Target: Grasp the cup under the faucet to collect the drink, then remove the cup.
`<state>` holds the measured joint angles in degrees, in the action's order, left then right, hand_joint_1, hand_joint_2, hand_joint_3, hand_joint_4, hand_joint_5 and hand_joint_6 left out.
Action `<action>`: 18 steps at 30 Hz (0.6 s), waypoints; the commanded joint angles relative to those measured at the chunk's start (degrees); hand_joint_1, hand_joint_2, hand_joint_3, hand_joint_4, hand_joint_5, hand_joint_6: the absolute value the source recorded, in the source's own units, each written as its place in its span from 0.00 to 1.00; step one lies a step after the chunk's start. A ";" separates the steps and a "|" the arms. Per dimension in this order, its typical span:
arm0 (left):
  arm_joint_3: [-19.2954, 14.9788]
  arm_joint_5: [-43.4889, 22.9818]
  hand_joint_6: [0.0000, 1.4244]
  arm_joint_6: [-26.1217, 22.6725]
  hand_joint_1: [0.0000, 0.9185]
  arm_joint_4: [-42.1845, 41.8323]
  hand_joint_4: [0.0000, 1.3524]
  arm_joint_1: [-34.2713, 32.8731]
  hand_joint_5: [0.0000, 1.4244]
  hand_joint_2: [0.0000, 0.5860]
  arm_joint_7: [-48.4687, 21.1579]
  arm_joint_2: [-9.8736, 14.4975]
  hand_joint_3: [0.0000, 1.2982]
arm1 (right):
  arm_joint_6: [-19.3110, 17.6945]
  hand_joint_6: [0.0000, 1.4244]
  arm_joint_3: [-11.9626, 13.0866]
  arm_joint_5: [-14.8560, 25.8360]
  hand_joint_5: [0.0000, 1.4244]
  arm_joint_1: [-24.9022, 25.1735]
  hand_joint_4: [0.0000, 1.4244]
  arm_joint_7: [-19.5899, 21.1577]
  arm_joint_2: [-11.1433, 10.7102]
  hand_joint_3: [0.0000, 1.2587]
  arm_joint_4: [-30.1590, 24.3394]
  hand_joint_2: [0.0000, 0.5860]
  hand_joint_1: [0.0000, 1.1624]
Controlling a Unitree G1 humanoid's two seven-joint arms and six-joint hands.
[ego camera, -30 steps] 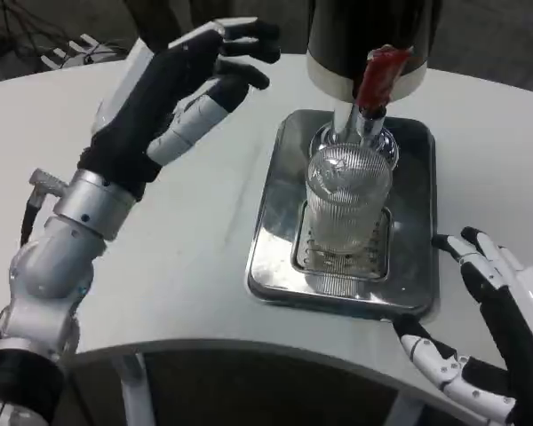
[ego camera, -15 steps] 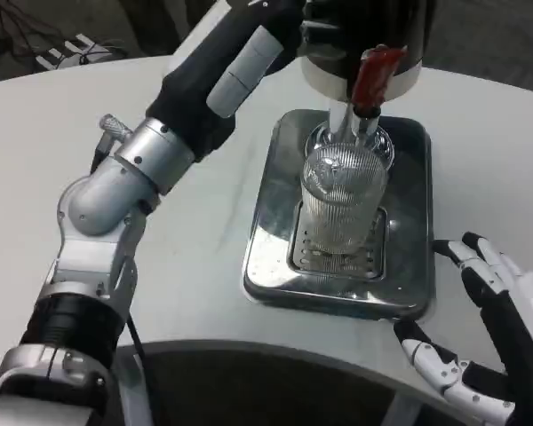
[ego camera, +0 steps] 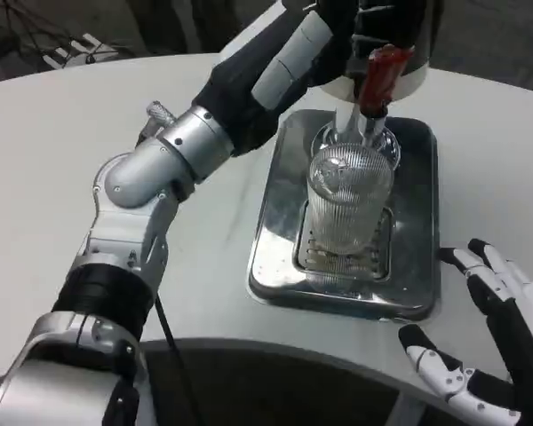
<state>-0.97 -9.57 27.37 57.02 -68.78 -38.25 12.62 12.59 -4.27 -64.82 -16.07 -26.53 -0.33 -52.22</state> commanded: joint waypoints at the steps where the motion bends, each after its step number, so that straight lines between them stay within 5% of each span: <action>1: 1.89 2.99 0.22 -2.57 0.00 1.94 0.16 -2.22 0.25 0.11 -3.17 -0.30 0.18 | 0.27 0.16 0.36 0.46 0.03 -0.76 0.01 0.77 0.44 0.10 -1.20 0.67 0.29; 8: 3.33 5.97 0.21 -3.14 0.00 3.68 0.16 -3.16 0.24 0.10 -4.92 0.31 0.17 | 0.24 0.16 0.56 1.64 0.03 -1.08 0.01 0.68 0.67 0.10 -1.51 0.67 0.29; 18: 7.51 13.25 0.21 3.27 0.00 5.44 0.20 -3.56 0.27 0.10 -3.79 2.51 0.19 | 0.55 0.15 1.55 5.58 0.04 0.16 0.01 0.12 -0.40 0.12 -1.04 0.65 0.27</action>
<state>4.45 0.46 29.74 60.75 -72.99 -41.36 14.34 12.62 -2.96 -60.12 -15.96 -26.53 -0.61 -52.54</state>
